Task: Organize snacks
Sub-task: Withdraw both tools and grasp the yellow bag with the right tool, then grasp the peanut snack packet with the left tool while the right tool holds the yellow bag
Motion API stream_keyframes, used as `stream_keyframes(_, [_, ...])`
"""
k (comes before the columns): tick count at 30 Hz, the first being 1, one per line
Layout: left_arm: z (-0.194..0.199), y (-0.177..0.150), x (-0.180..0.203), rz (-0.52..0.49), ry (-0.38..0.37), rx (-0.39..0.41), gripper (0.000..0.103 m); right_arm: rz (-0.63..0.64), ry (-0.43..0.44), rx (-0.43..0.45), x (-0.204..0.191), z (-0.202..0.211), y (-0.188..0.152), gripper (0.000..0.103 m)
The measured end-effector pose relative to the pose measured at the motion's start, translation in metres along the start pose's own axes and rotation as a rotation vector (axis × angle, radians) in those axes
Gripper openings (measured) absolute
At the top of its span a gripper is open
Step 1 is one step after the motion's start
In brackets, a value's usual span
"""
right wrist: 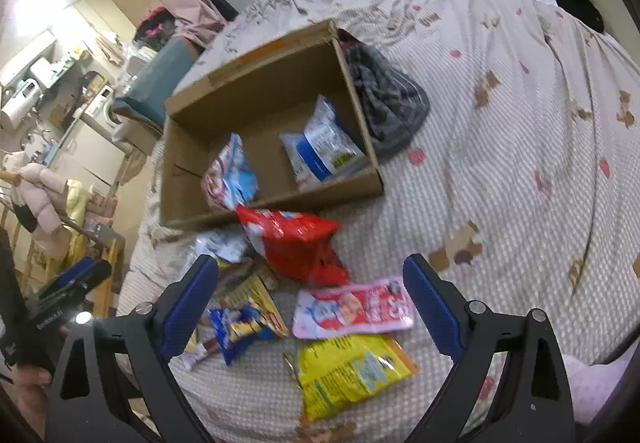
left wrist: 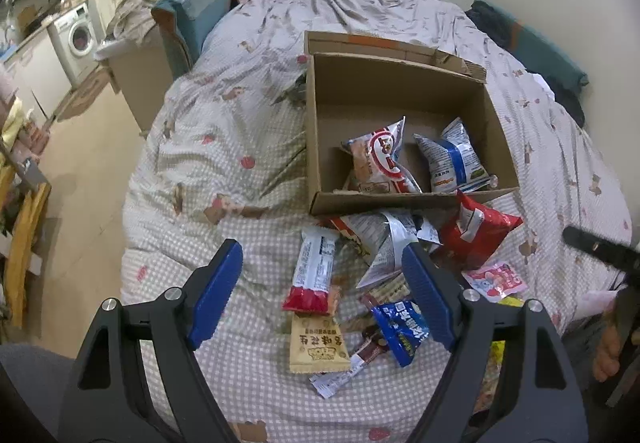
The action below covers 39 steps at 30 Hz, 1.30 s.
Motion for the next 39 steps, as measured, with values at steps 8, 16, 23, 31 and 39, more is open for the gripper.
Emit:
stream_keyframes(8, [-0.006, -0.005, -0.003, -0.003, 0.025, -0.022, 0.098, 0.031, -0.091, -0.324, 0.014, -0.051, -0.051, 0.096])
stream_keyframes(16, [-0.024, -0.011, -0.017, 0.052, 0.042, -0.109, 0.098, 0.161, -0.218, -0.662, 0.030, -0.098, -0.112, 0.103])
stream_keyframes(23, [-0.025, -0.008, -0.021, 0.063, 0.058, -0.104, 0.098, 0.231, -0.284, -0.710, 0.038, -0.109, -0.120, 0.090])
stream_keyframes(31, [-0.047, -0.016, -0.047, 0.151, 0.098, -0.206, 0.098, 0.167, -0.015, -0.657, -0.004, -0.086, -0.120, 0.072])
stream_keyframes(39, [-0.074, -0.039, -0.034, 0.101, 0.100, -0.325, 0.091, 0.156, 0.252, -0.383, -0.048, -0.036, -0.068, 0.072])
Point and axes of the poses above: each gripper's, at about its wrist camera, not at the fingertips, and z roughly against the way its jaws point, x to its right, y to its top, the point moved 8 cm from there along -z, roughly the way its jaws point, and after that the axes turned 15 degrees about y, right-handed, at the moved point
